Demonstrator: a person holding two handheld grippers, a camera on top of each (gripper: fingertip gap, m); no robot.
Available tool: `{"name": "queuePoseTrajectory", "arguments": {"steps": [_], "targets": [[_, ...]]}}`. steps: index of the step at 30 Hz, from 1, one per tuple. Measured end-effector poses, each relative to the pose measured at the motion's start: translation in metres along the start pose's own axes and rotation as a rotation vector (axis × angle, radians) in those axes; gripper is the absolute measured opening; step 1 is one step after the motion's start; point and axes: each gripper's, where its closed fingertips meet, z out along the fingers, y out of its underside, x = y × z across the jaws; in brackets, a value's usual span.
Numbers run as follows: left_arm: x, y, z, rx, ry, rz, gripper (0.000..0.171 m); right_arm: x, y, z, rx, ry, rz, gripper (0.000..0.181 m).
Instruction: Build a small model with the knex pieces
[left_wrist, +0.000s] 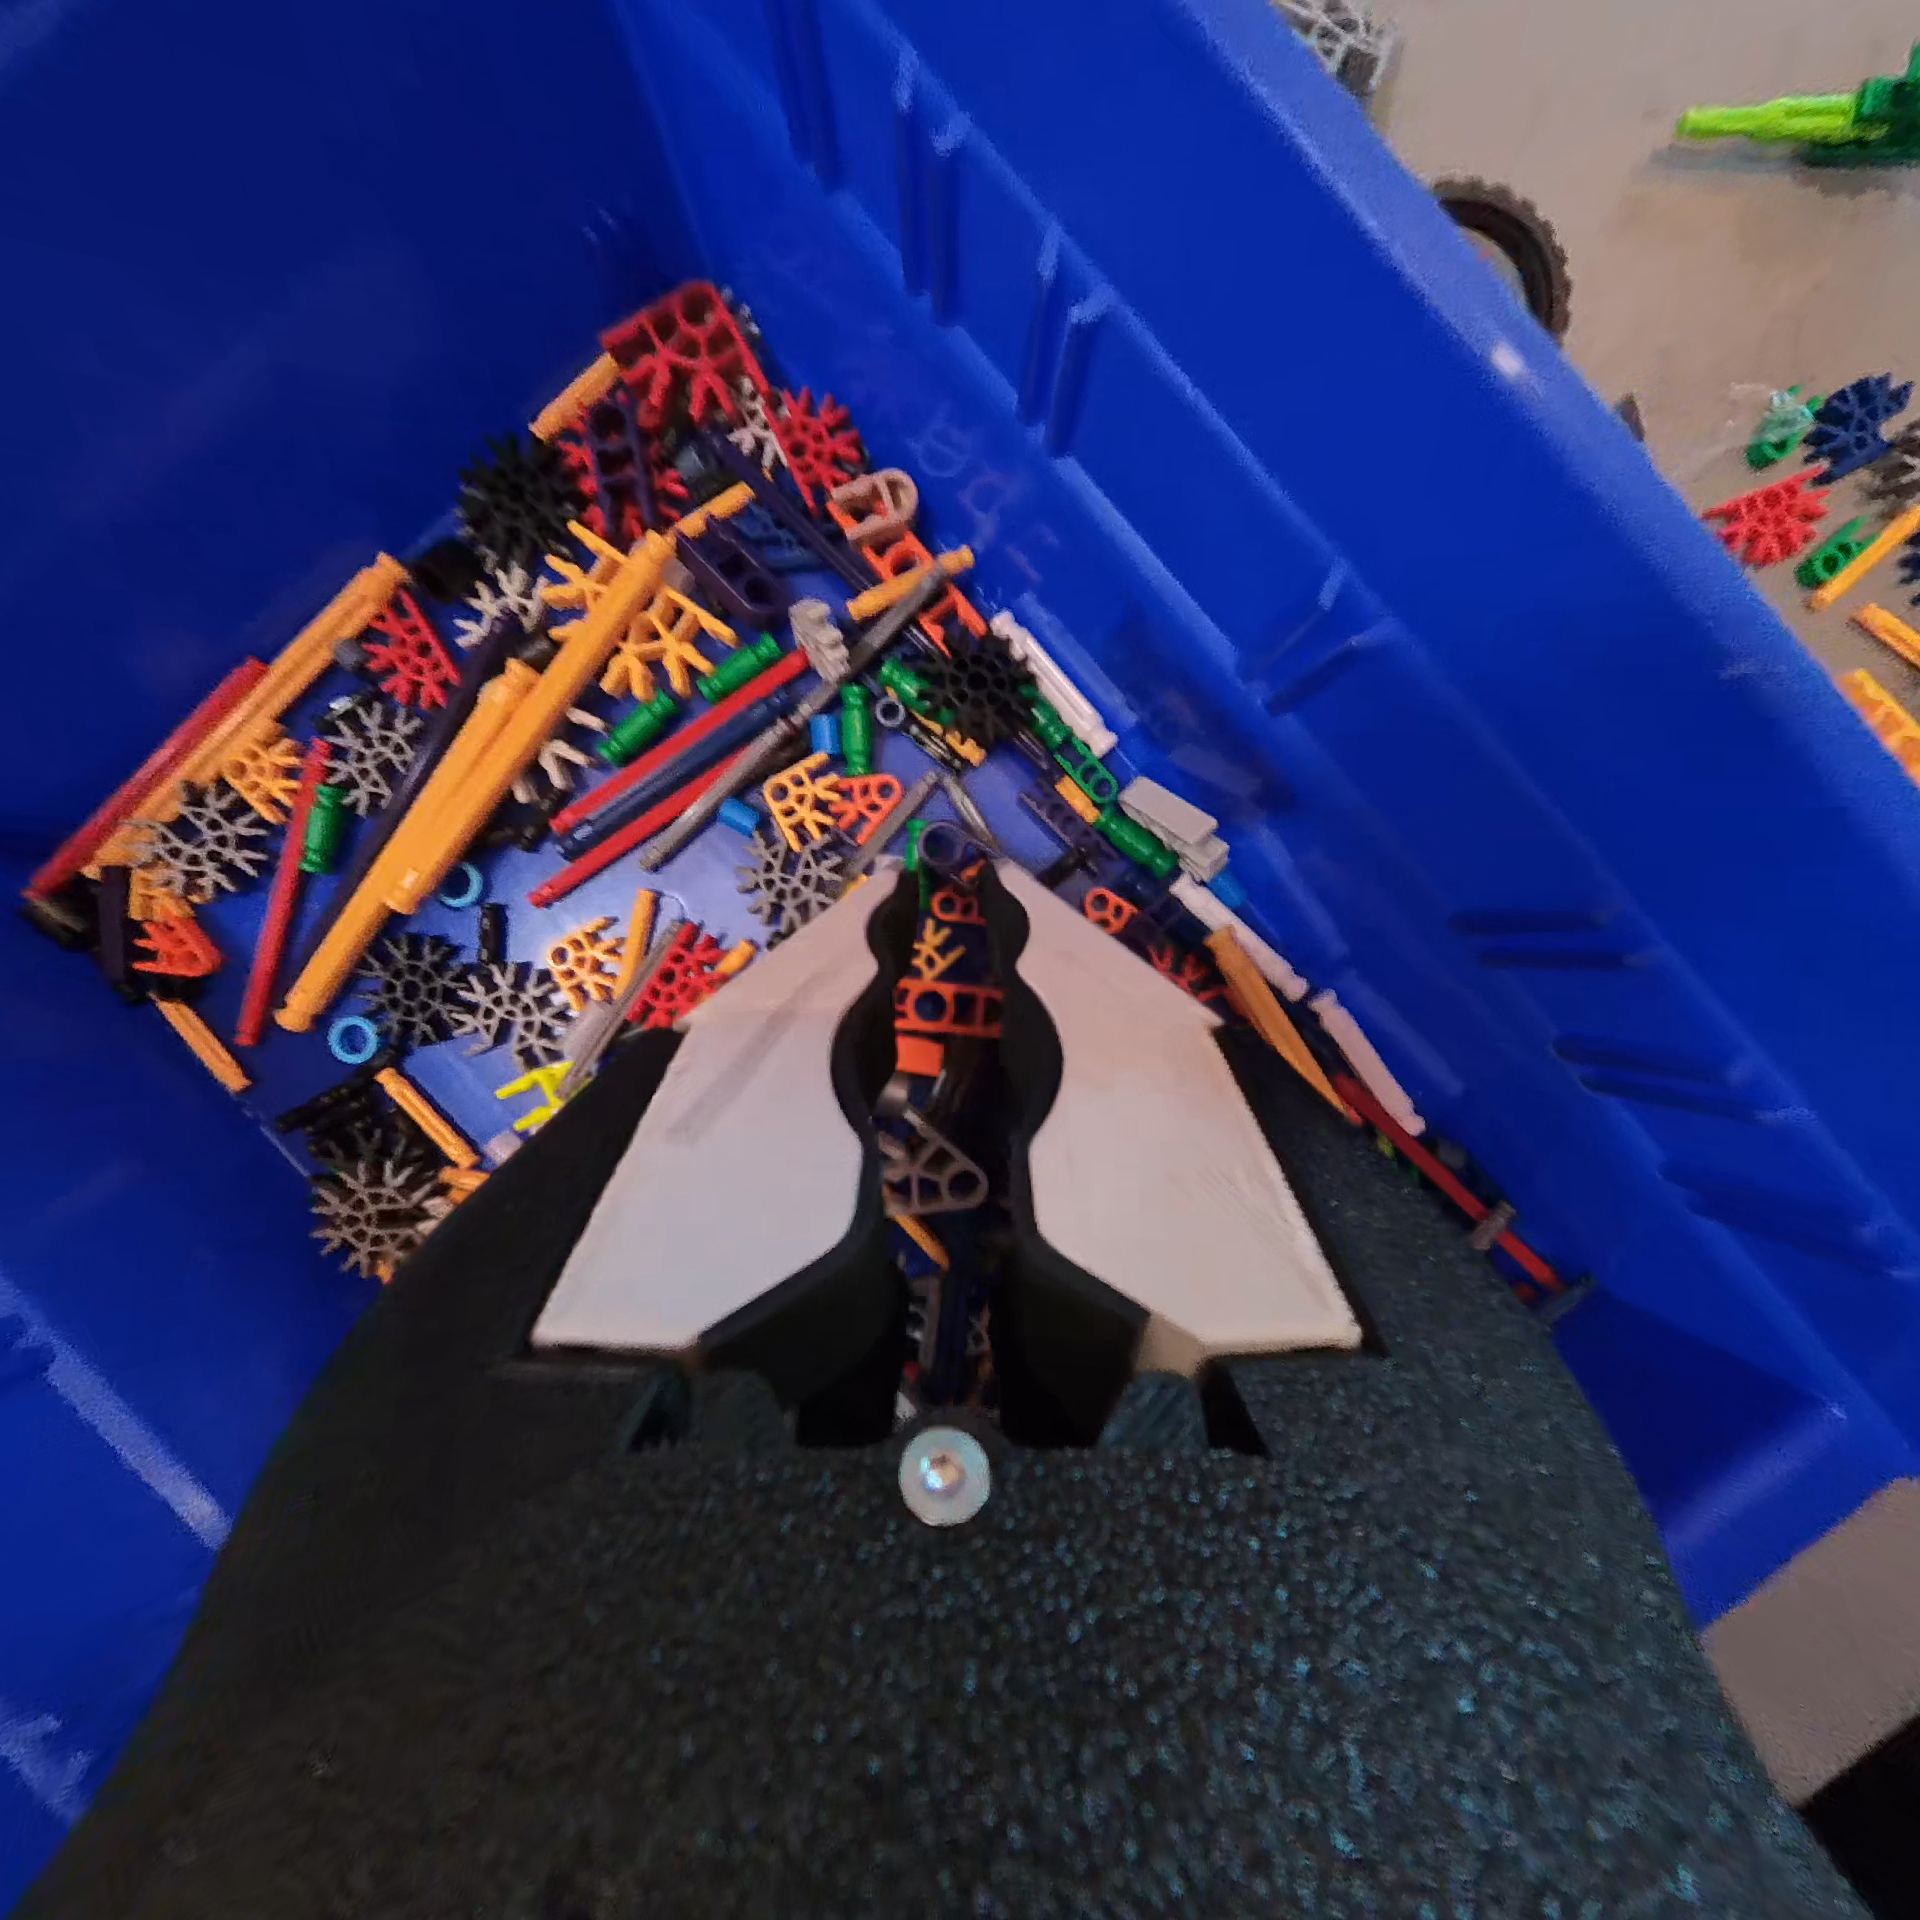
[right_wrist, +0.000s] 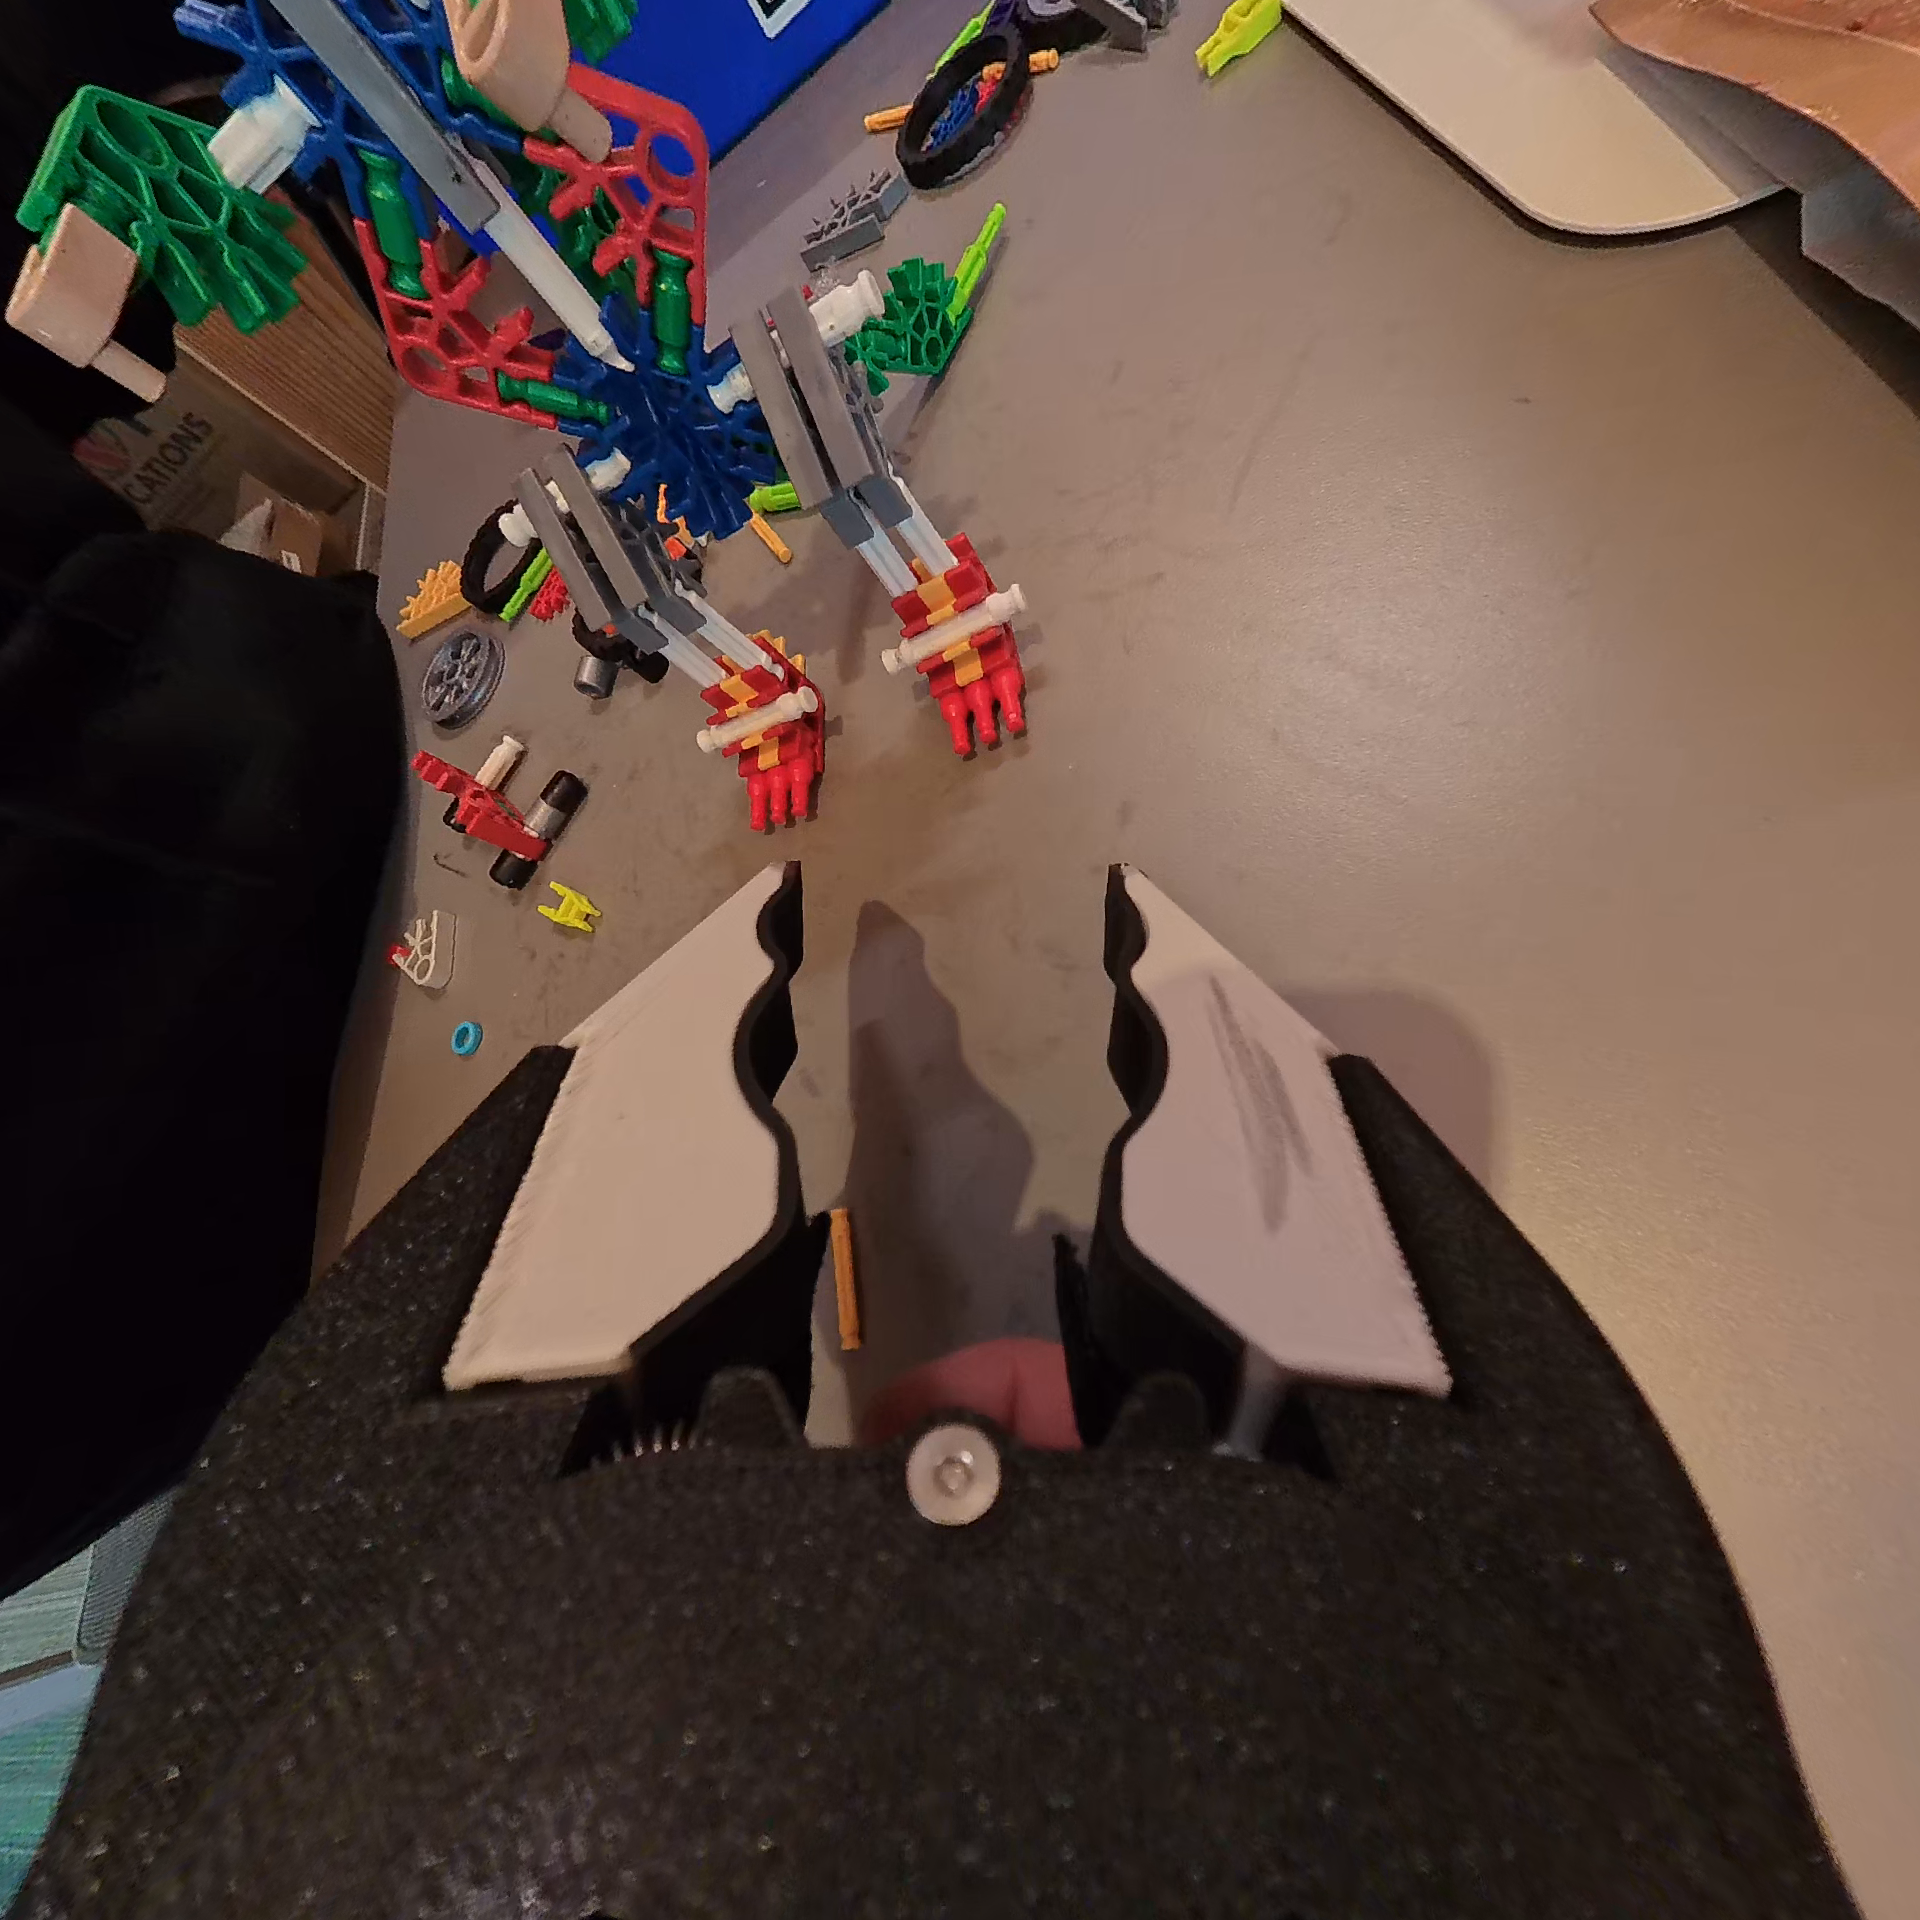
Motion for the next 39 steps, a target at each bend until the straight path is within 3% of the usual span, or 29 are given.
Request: {"name": "queuePoseTrajectory", "arguments": {"steps": [7,14,22,27,34,39], "targets": [[-0.014,-0.008,0.005,0.034,-0.070,0.018,0.031,0.000,0.000,0.000,0.000,0.000,0.000,0.058],[-0.006,-0.005,0.008,0.019,-0.018,0.000,0.039,0.000,0.000,0.000,0.000,0.000,0.000,0.058],[0.007,0.005,0.001,-0.030,0.053,0.018,0.025,0.000,0.000,0.000,-0.001,0.000,0.000,0.058],[-0.002,-0.005,0.000,0.019,0.003,0.030,0.025,0.000,0.000,0.000,0.000,-0.001,0.000,0.058],[-0.014,-0.011,0.013,0.021,-0.066,0.068,0.049,0.000,0.000,0.000,0.001,-0.001,0.000,0.058],[-0.019,-0.011,0.017,0.015,-0.049,0.046,0.055,0.000,0.000,0.000,0.002,-0.001,-0.002,0.058]]}}
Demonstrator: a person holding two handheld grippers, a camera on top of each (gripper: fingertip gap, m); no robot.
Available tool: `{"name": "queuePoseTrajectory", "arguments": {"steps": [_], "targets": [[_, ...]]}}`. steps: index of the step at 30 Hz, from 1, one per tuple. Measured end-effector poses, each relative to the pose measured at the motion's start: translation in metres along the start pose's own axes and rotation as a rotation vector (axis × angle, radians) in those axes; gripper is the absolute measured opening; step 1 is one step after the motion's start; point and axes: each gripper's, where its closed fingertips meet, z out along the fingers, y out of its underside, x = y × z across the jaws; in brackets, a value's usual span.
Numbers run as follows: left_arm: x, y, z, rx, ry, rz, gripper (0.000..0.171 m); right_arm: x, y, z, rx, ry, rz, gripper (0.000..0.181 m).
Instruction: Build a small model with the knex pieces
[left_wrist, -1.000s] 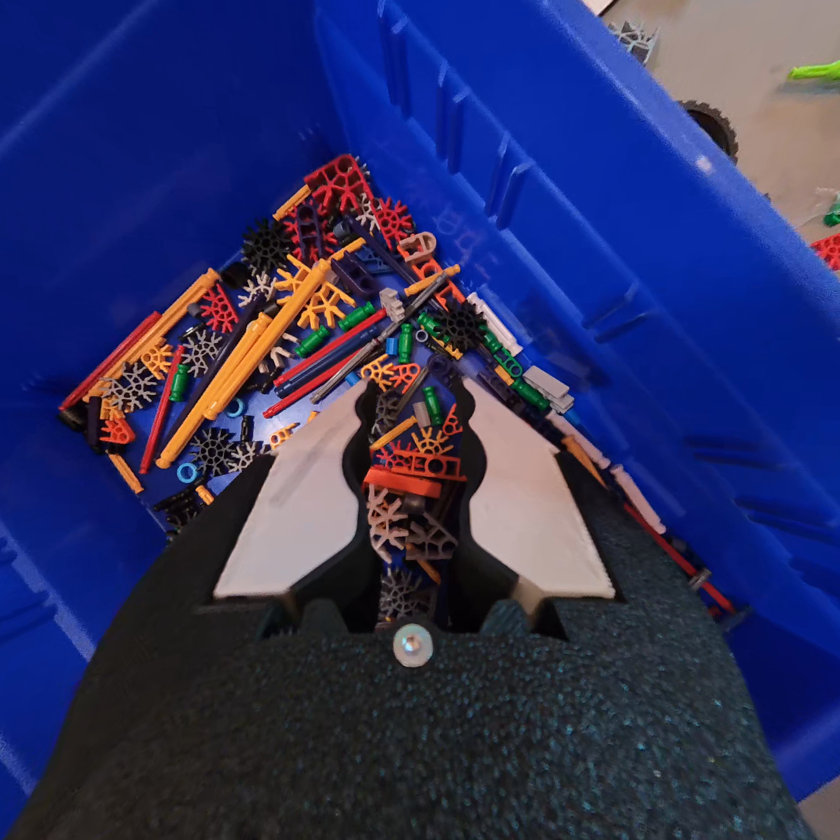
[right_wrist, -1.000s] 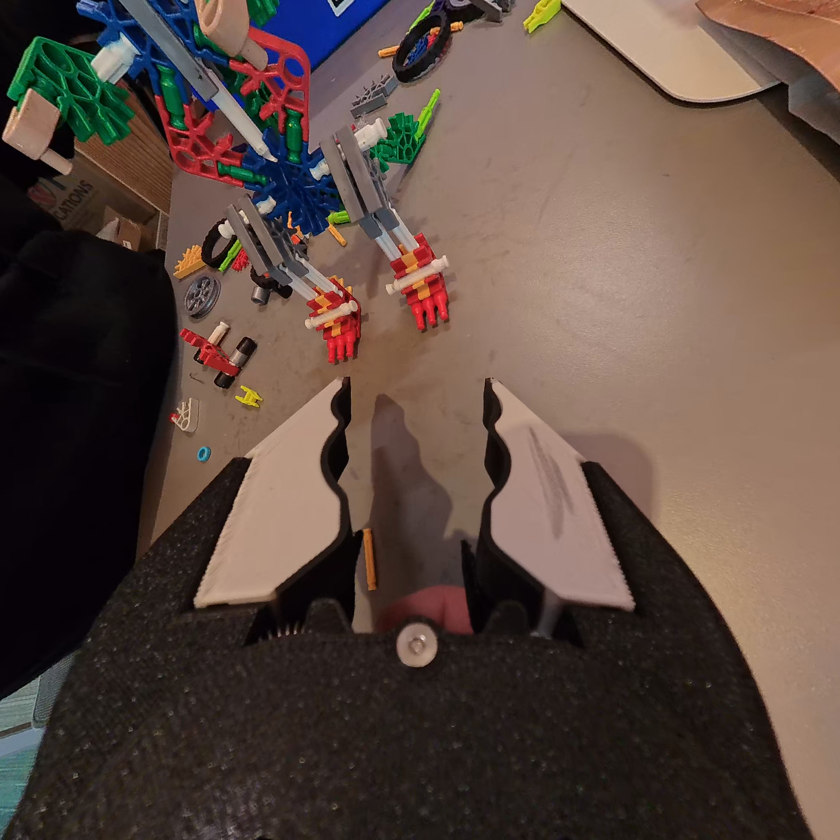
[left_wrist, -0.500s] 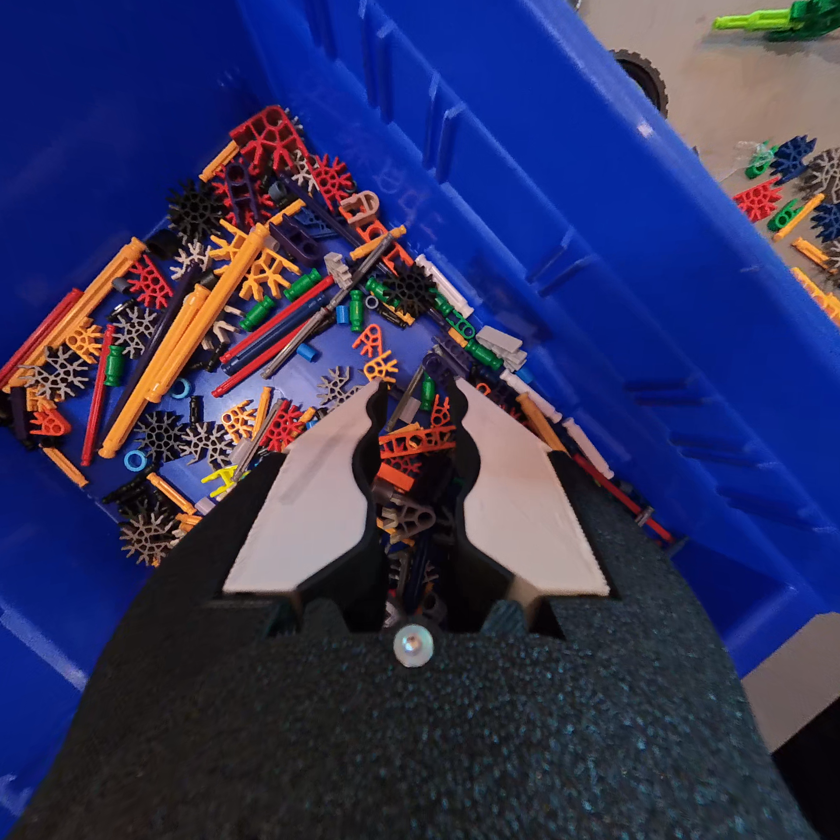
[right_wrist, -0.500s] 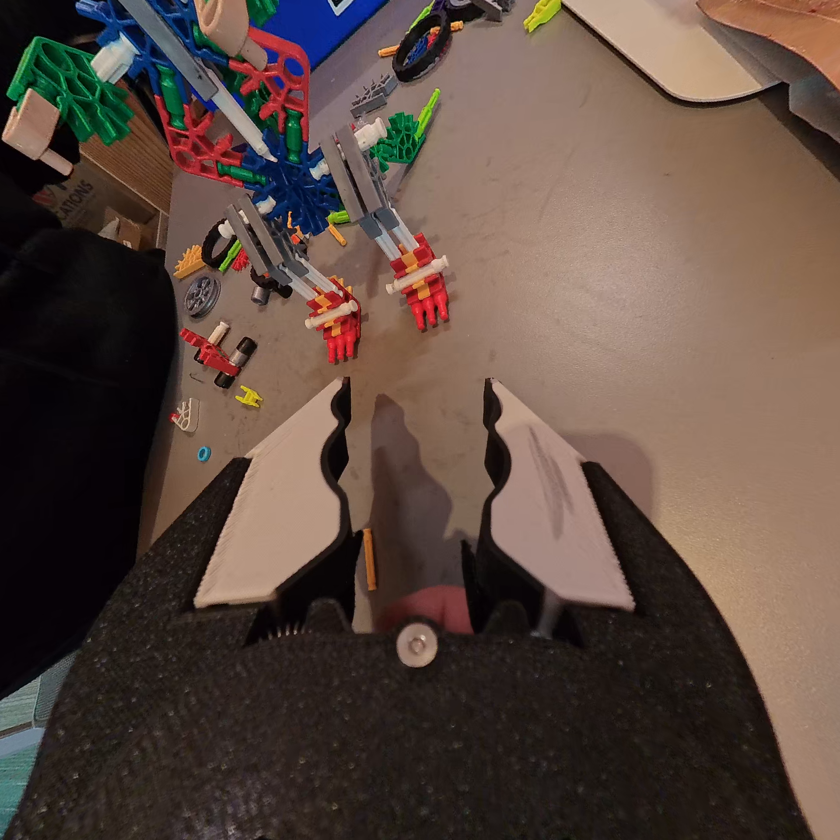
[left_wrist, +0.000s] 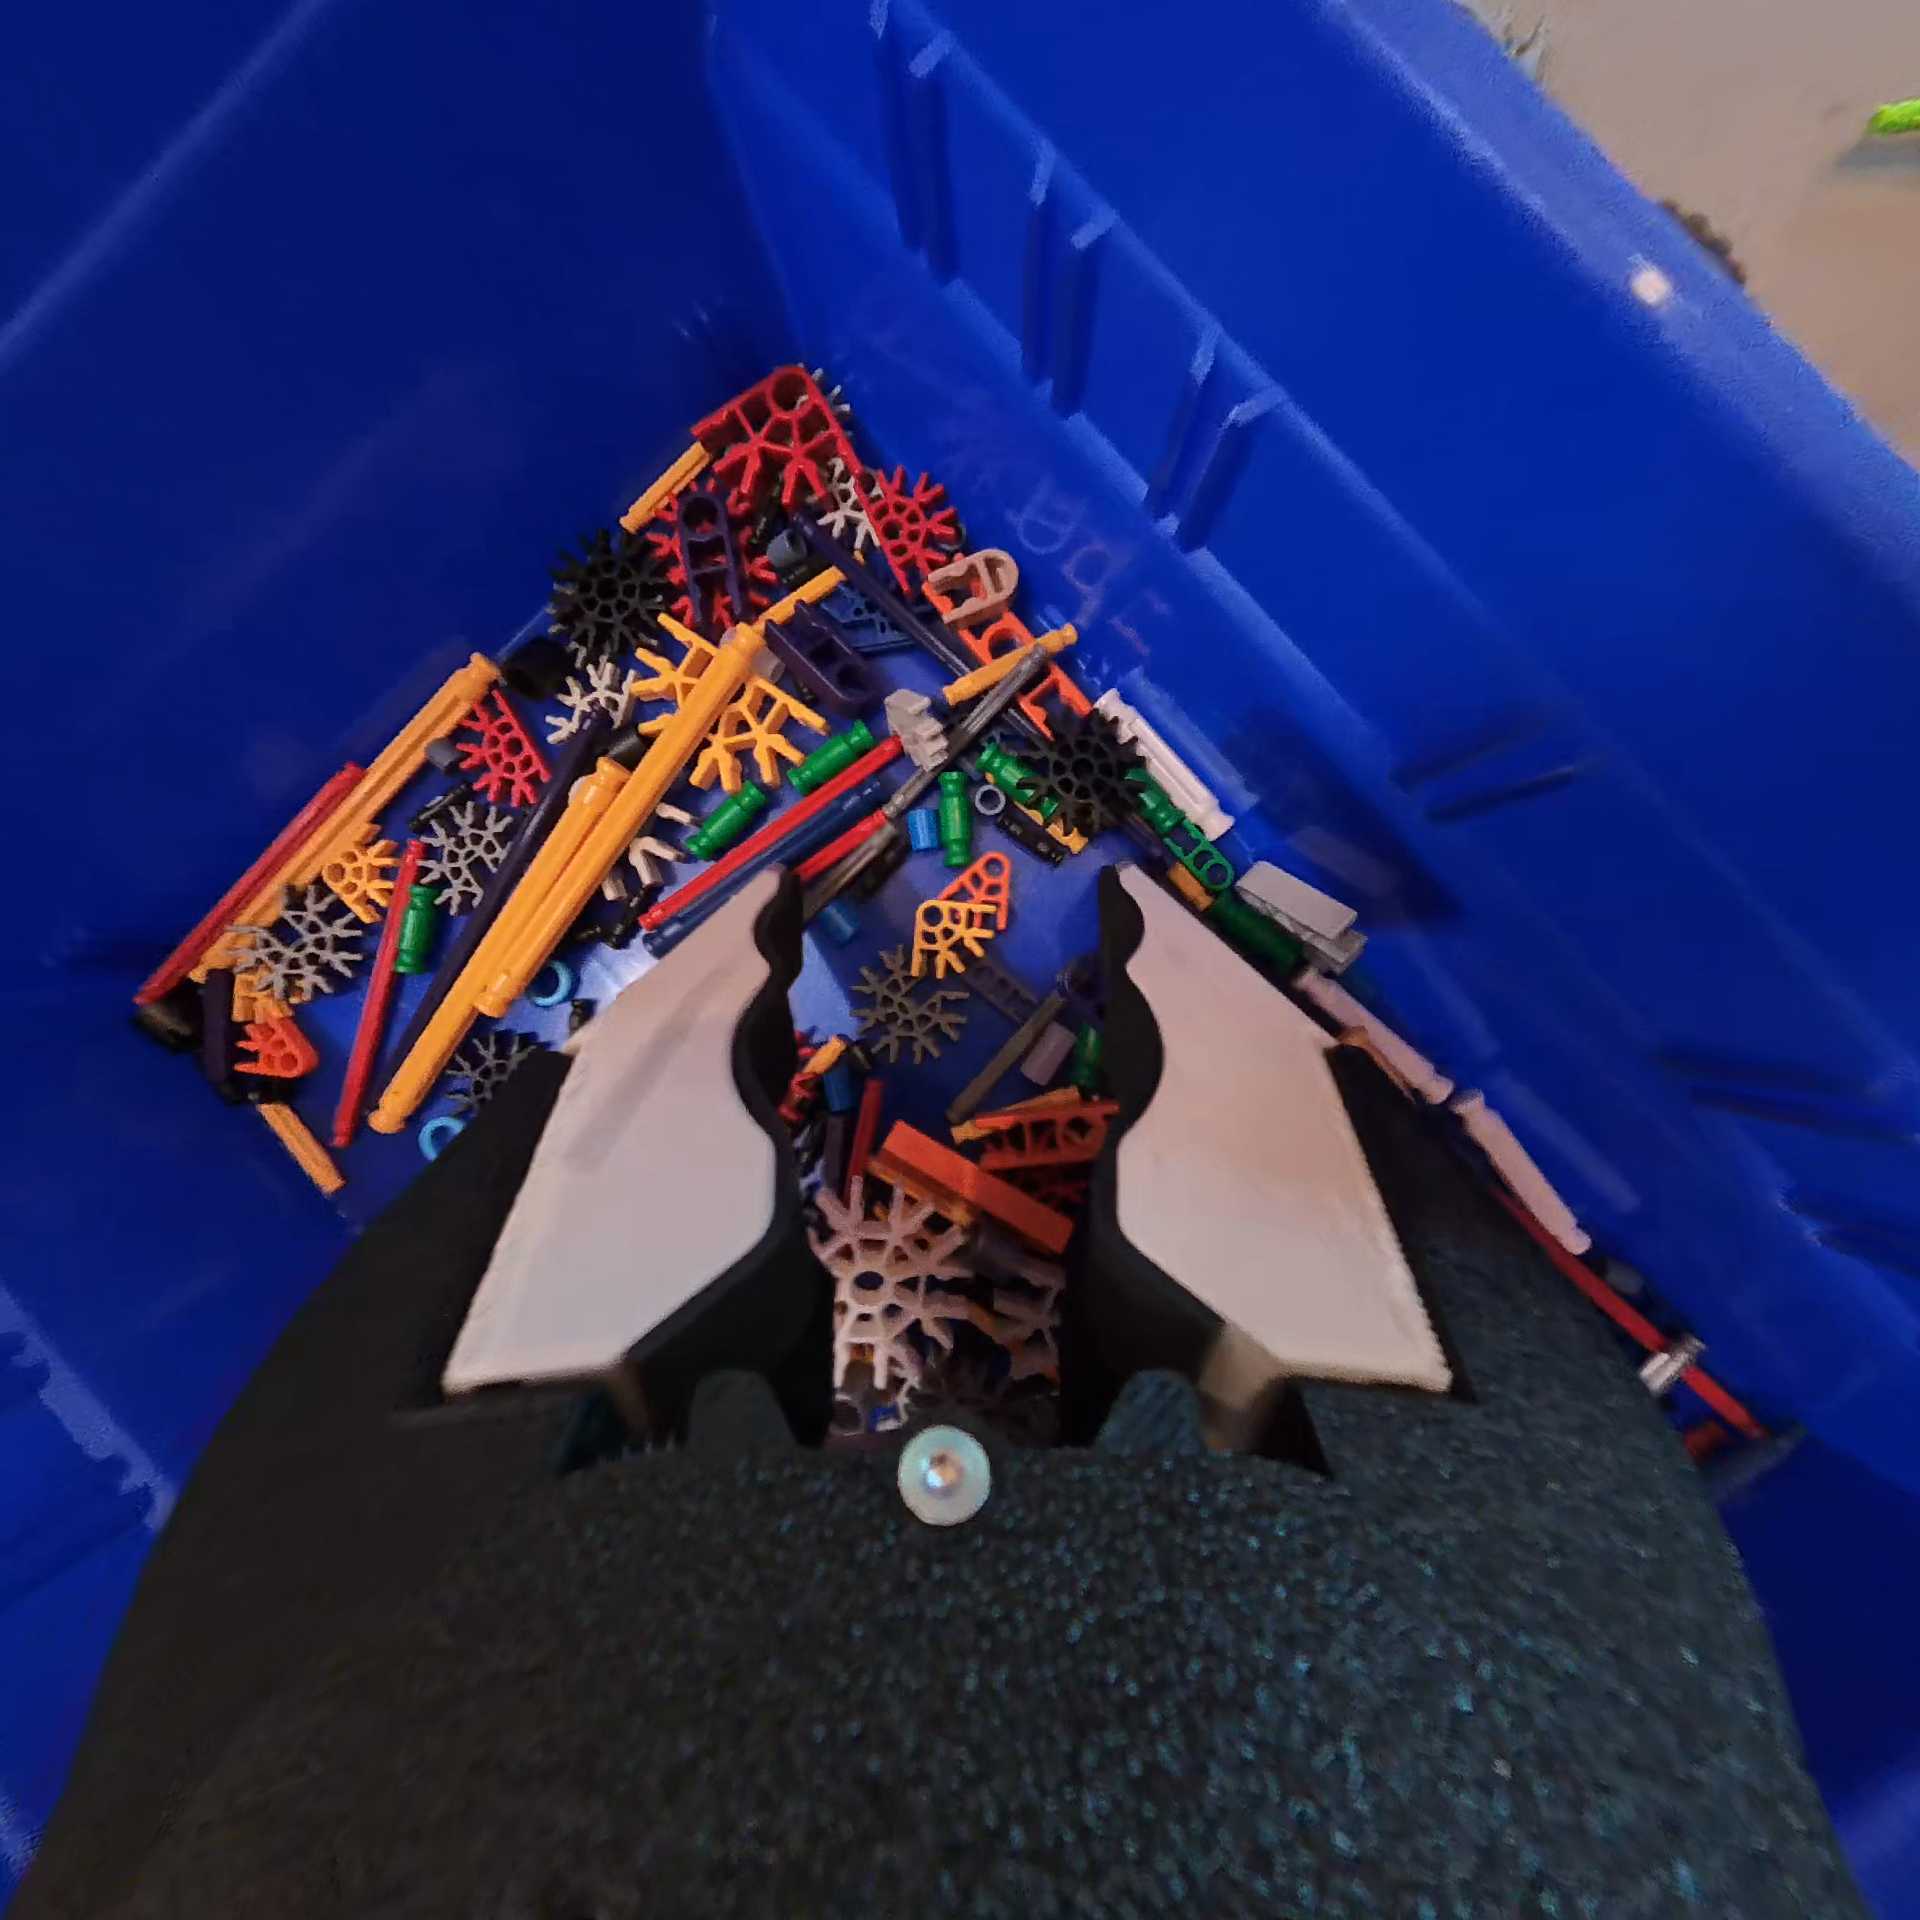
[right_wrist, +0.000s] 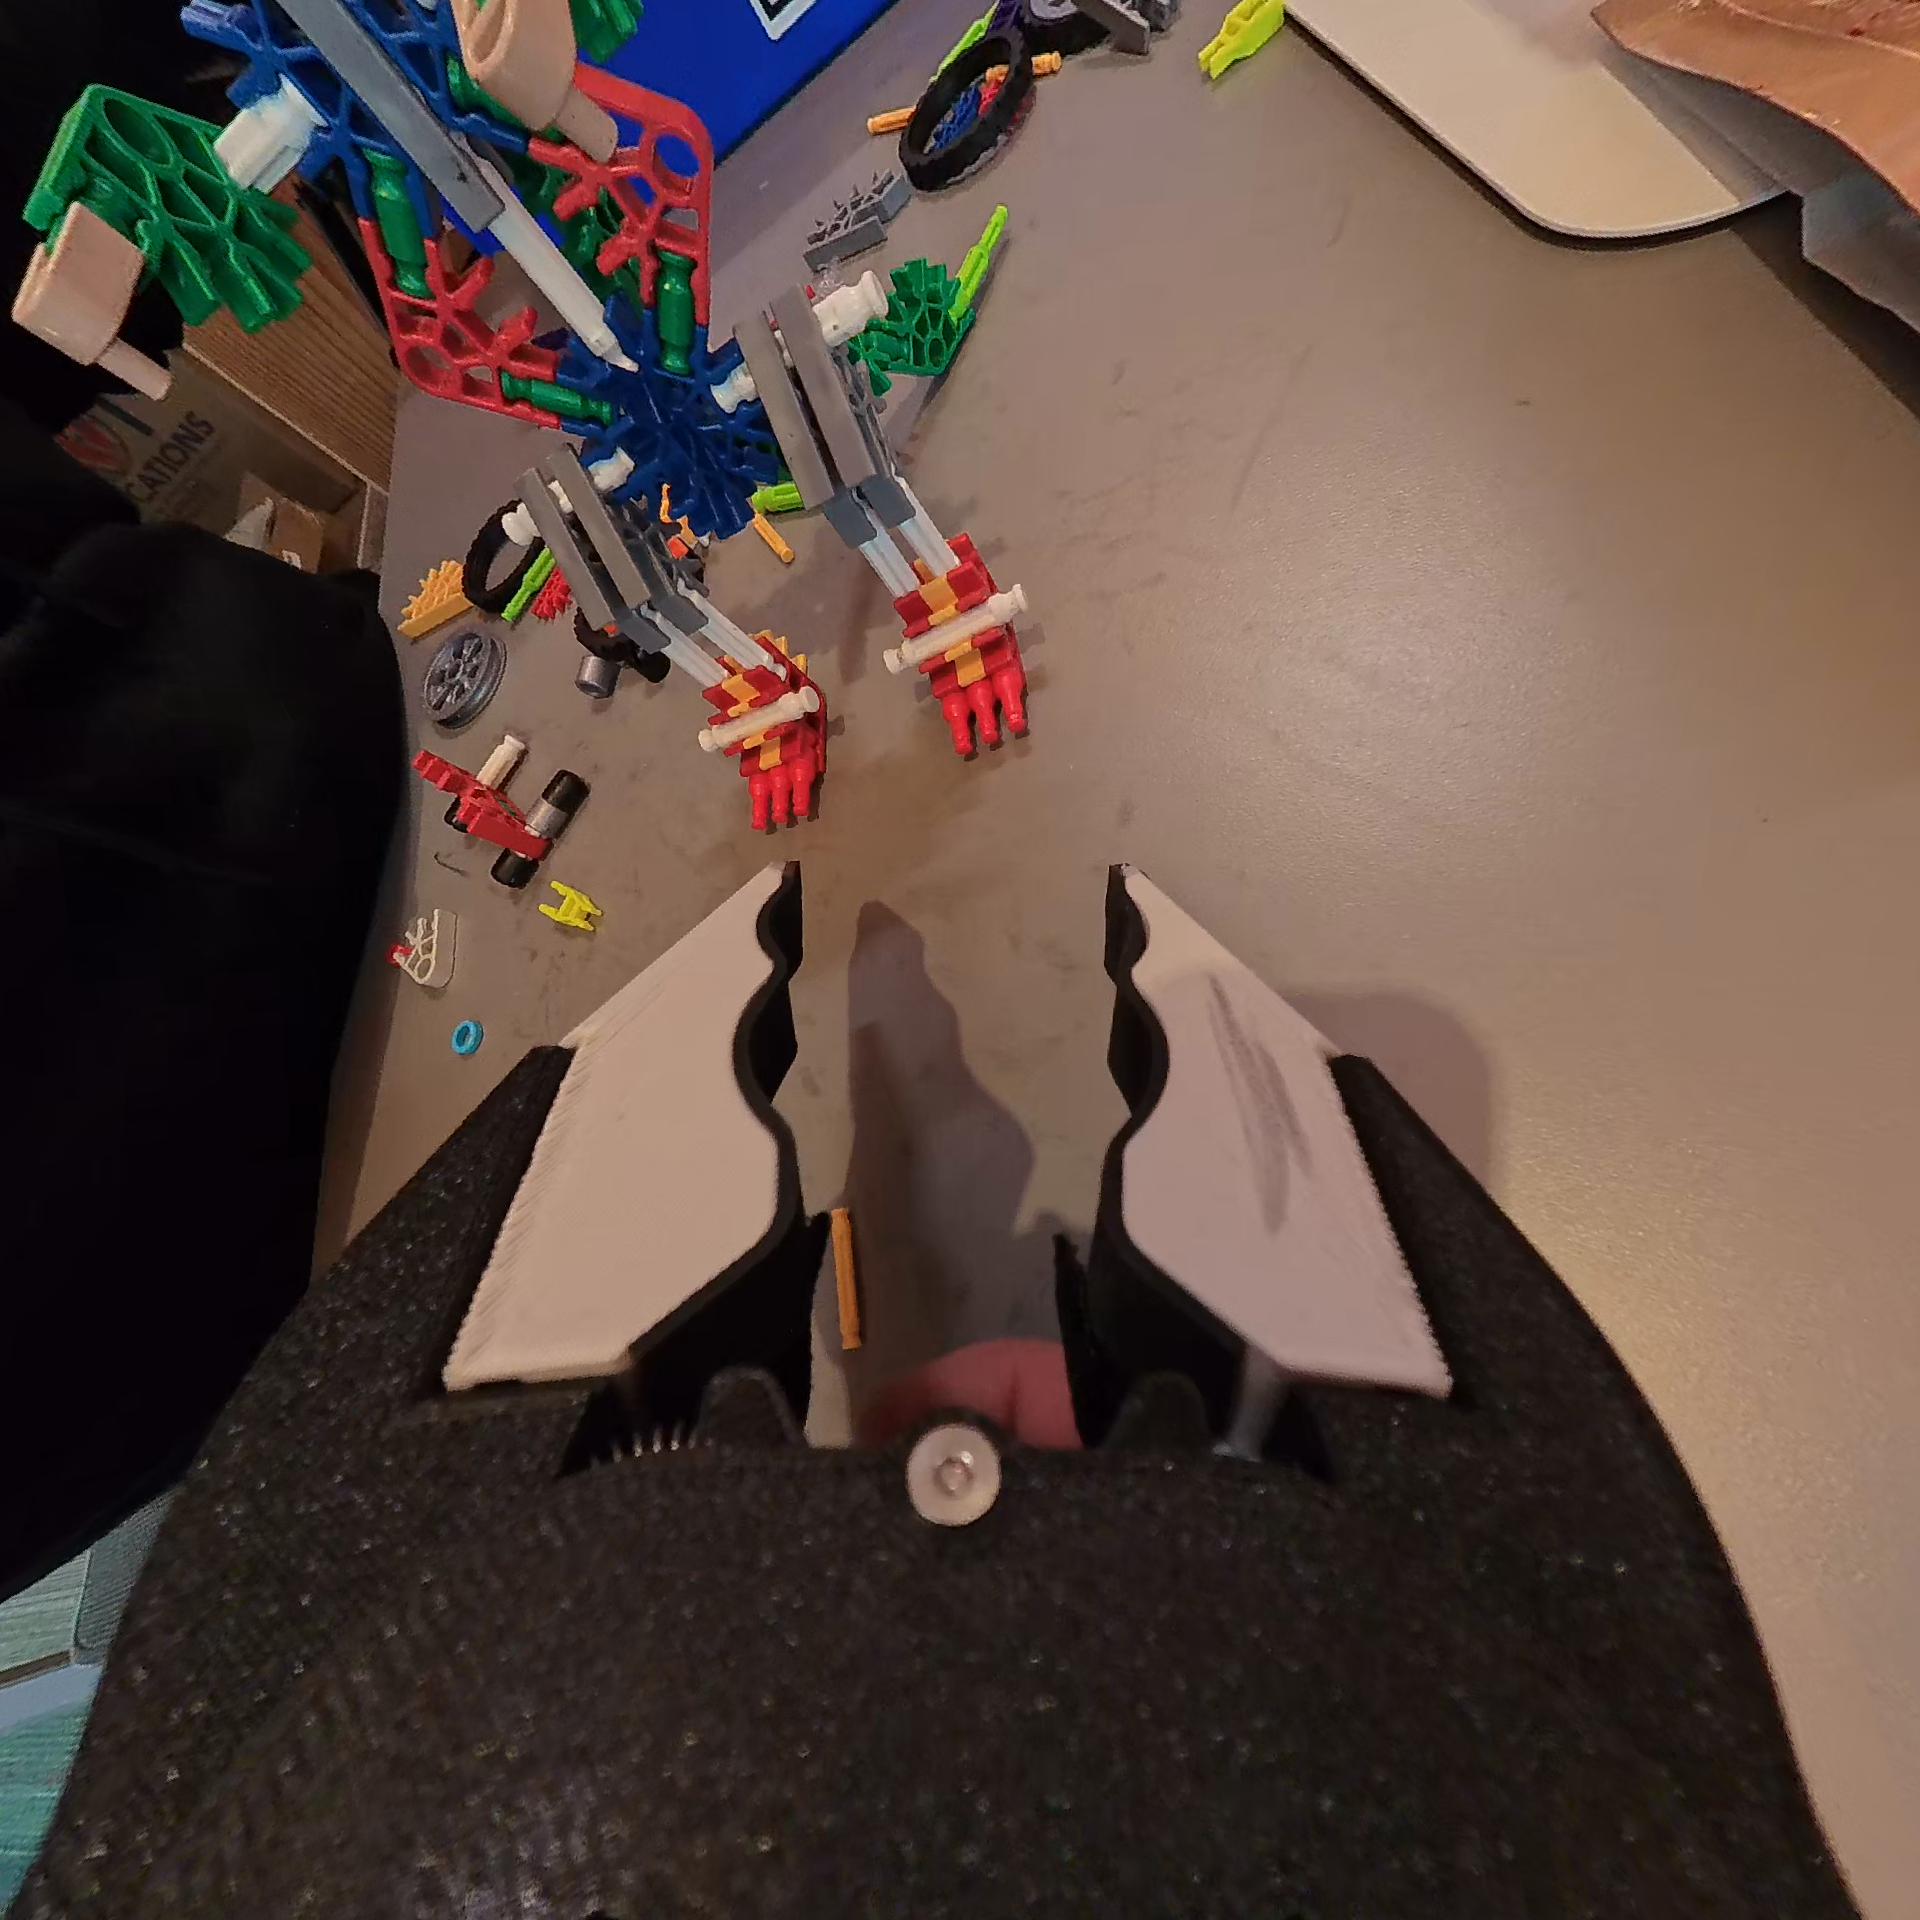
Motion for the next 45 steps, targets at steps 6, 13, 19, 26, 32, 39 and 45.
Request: {"name": "queuePoseTrajectory", "arguments": {"steps": [6,13,19,26,32,39,45], "targets": [[0.007,0.007,-0.003,-0.026,0.046,-0.036,0.053,0.000,0.000,0.000,0.001,0.000,0.000,0.058],[0.005,0.017,-0.009,-0.065,0.026,-0.023,0.051,0.000,0.000,0.000,0.001,-0.001,0.001,0.058],[0.006,0.017,-0.010,-0.068,0.022,-0.013,0.050,0.000,0.000,0.000,0.002,0.000,0.000,0.058],[0.006,0.015,-0.009,-0.064,0.018,0.004,0.048,0.000,0.000,0.000,0.003,0.000,0.001,0.058],[0.003,0.012,-0.009,-0.055,-0.014,0.038,0.049,0.000,0.000,0.000,0.003,0.000,0.001,0.058],[0.008,0.000,-0.005,-0.007,-0.034,0.112,0.036,0.000,0.000,0.000,0.002,-0.001,0.002,0.058],[0.015,-0.005,0.000,0.012,-0.027,0.167,0.031,0.000,0.000,0.000,0.000,0.000,0.003,0.058]]}}
